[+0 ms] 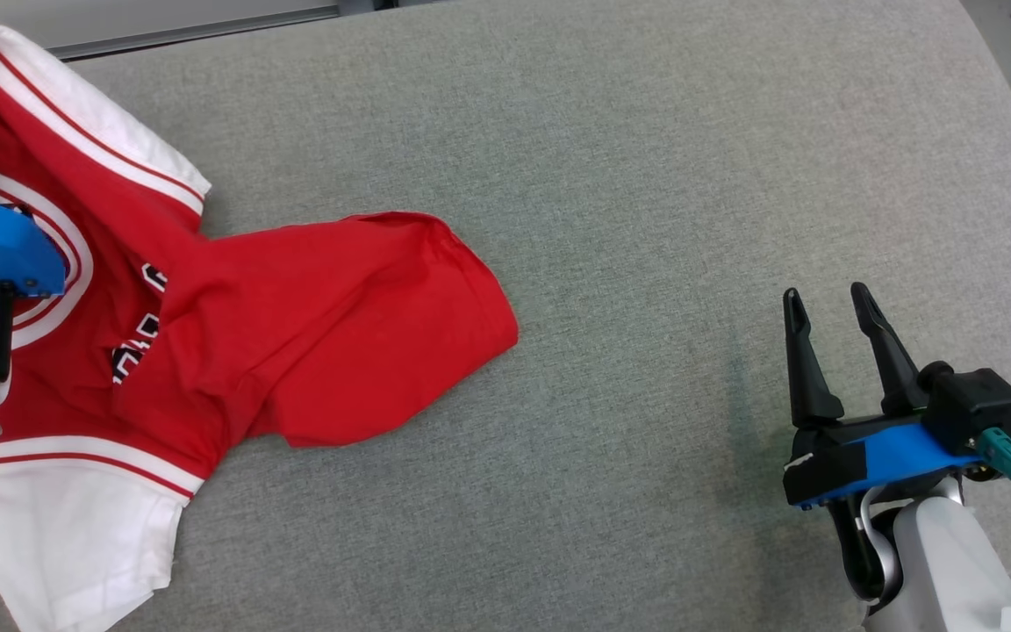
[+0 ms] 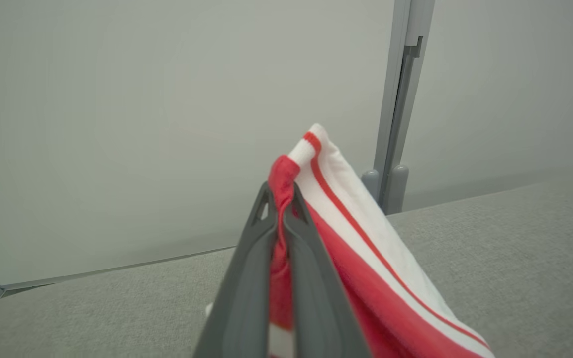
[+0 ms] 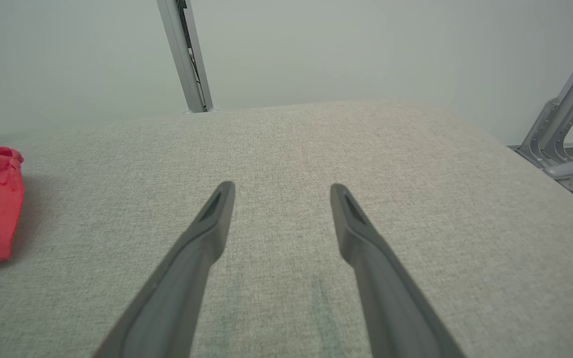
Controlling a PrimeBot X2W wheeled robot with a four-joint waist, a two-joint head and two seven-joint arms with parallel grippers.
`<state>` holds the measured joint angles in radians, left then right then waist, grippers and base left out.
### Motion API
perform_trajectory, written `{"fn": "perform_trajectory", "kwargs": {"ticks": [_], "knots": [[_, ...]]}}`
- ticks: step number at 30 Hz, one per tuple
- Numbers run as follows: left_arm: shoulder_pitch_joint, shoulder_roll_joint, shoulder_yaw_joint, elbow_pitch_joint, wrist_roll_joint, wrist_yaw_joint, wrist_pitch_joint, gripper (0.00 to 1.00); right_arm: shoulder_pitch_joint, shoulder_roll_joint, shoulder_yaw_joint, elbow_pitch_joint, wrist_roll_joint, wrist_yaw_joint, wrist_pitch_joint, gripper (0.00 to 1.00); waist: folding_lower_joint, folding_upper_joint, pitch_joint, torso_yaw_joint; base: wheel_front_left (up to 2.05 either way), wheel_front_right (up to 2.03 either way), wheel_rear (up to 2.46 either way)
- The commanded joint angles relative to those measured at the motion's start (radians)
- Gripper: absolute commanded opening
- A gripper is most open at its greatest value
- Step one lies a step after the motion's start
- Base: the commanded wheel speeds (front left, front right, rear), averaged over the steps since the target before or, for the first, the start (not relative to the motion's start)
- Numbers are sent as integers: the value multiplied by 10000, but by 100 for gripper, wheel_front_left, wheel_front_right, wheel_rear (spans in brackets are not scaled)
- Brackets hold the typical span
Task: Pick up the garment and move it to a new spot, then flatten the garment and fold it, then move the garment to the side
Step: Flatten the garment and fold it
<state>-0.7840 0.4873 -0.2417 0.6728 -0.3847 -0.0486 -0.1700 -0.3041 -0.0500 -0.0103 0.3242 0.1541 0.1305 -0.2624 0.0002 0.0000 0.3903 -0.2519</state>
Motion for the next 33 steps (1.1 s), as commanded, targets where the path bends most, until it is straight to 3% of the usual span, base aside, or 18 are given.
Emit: {"fn": "perform_trajectory", "kwargs": {"ticks": [1, 2, 3, 12, 21, 33], "knots": [[-250, -52, -9, 514, -27, -61, -198, 31, -97, -11, -6, -43, 42, 5, -36, 100, -2, 0, 20, -32, 0, 0, 0], [-296, -84, -11, 749, -48, -90, -285, 97, -101, -10, -8, -43, 42, 5, -36, 100, -2, 0, 20, -41, 0, 0, 0], [-343, -106, -11, 974, -67, -110, -382, 100, -92, -10, -13, -44, 34, 5, -36, 100, -2, 0, 11, -43, 0, 0, 0], [131, -488, 195, 1507, 25, 22, -955, 100, 127, -11, -78, 65, -139, 5, -36, 100, -2, 0, -564, 213, 0, 0, 0], [2249, -1184, 1361, -1519, 596, 548, -952, 100, 457, -11, -200, 193, -249, 5, -37, 100, -2, 0, -1386, 920, 0, 0, 0], [5428, -2422, 2156, -3798, 1515, 407, -954, 100, 1031, -13, -231, 446, -406, 5, -37, 100, -2, 0, -2573, 1839, 0, 0, 0]]}}
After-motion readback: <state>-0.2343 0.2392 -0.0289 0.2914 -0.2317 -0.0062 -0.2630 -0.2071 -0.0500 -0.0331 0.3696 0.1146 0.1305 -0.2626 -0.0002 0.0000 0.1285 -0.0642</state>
